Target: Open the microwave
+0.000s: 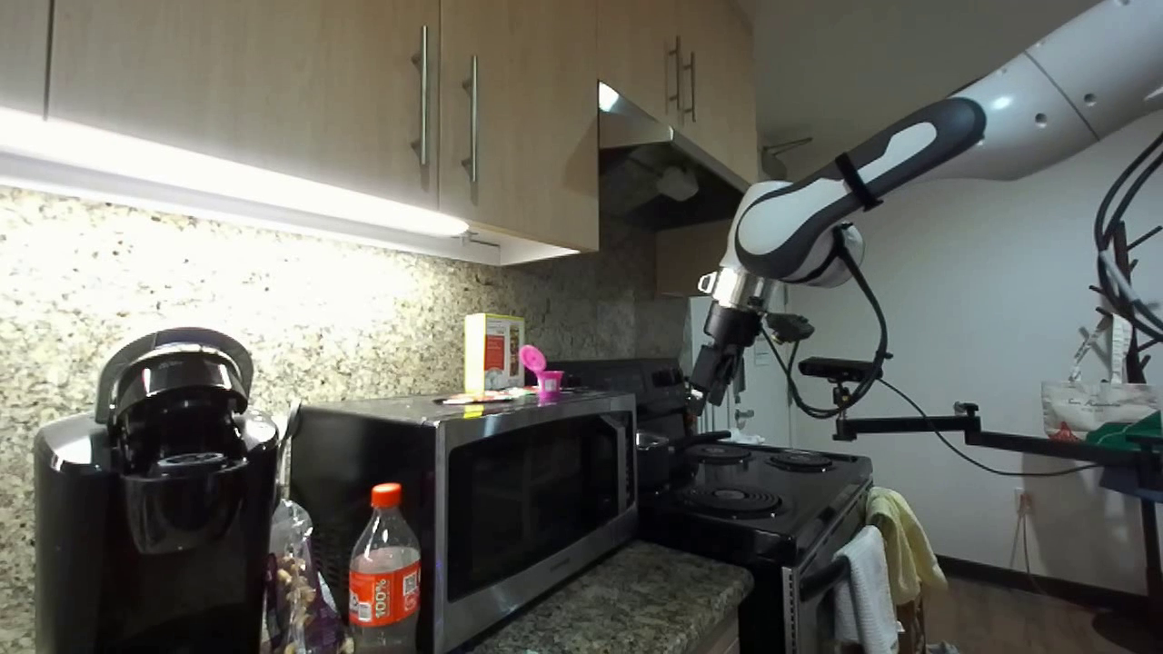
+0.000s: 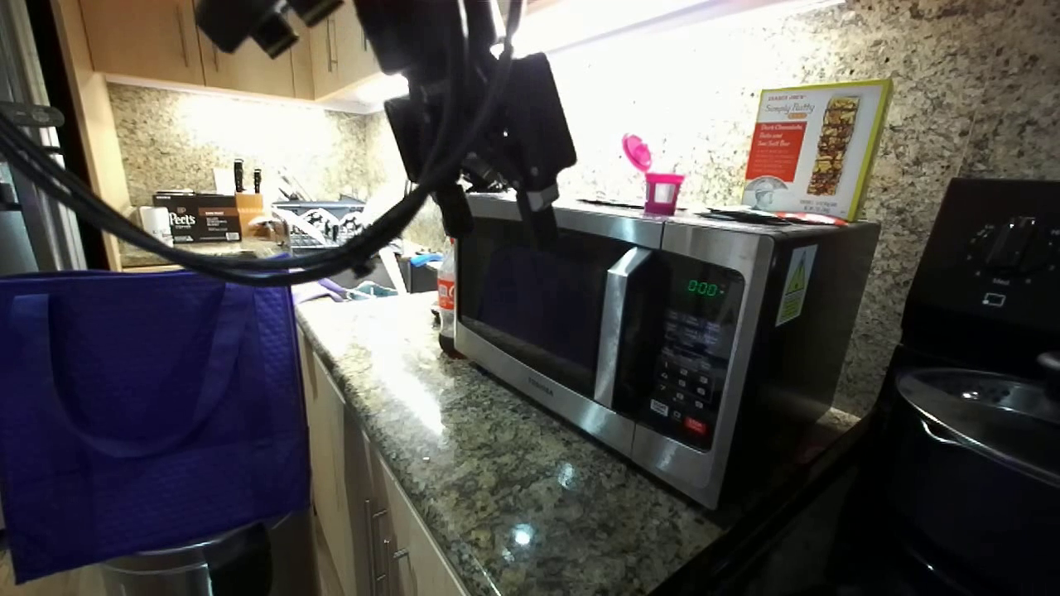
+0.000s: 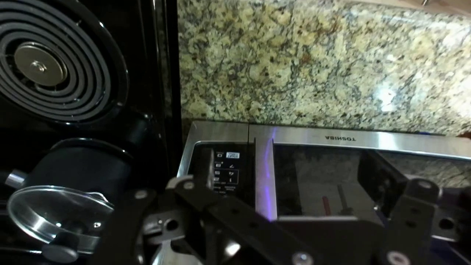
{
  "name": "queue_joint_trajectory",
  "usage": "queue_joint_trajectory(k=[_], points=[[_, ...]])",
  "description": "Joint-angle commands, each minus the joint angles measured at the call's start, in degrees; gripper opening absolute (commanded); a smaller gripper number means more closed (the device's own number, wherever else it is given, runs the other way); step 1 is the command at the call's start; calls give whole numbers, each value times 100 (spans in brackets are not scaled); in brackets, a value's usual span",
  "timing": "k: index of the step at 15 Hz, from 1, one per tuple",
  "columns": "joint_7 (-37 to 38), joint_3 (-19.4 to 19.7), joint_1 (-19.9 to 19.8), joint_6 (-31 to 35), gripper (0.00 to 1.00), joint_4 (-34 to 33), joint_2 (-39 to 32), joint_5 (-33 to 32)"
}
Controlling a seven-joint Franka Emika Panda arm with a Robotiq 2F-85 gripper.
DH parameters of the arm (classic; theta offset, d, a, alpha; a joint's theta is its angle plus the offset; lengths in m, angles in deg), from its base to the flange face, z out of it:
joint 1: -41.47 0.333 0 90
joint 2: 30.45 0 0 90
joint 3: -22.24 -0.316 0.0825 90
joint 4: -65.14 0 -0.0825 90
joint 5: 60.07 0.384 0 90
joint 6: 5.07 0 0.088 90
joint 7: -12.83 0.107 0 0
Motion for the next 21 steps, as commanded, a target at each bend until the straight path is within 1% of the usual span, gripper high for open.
queue_joint_trajectory(k=[1,2,6,9,12,15,17,19,21], points=[[-34,-172,-103,400,100,-602,-766,239],[-283,-180,-65,319,100,-778,-957,411],[-744,-392,-196,214,100,-1449,-1701,984],[-695,-553,-403,258,100,-1865,-2097,1062],[-969,-729,-678,333,100,-2198,-2410,1170],[-1801,-1046,-1039,-39,100,-2552,-2662,1787],[-2185,-1193,-1170,-200,100,-2650,-2753,1980],[-2397,-1273,-1236,-390,100,-2759,-2843,1995],[-2453,-1302,-1253,-470,100,-2828,-2905,1909]])
